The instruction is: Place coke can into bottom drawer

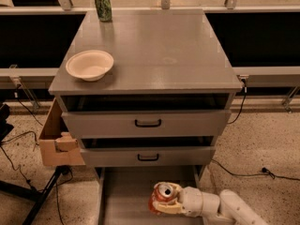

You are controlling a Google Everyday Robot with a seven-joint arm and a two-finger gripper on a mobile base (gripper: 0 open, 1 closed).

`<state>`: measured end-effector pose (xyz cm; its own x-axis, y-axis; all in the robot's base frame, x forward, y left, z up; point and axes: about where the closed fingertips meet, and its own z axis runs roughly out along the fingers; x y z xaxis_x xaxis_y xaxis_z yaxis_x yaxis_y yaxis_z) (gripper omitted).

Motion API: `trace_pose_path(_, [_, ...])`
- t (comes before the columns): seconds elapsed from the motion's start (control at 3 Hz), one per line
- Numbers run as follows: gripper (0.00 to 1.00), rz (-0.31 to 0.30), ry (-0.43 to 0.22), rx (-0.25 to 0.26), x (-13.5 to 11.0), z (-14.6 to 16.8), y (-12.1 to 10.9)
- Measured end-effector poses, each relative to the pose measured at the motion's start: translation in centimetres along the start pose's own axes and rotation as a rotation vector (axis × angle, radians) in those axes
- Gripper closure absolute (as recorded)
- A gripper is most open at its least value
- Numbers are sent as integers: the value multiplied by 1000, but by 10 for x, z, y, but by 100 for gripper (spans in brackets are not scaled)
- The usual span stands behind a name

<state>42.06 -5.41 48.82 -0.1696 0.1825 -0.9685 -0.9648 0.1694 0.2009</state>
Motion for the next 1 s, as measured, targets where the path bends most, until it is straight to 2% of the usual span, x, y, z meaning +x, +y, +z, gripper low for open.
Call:
trace_pose_path(0.33, [100,5,-17,-113,59,31,-10])
trace_pose_path(0.67, [100,5,-17,-113,59,31,-10])
trace_pose_path(1.0, [100,5,-8,-133,71,37,-19])
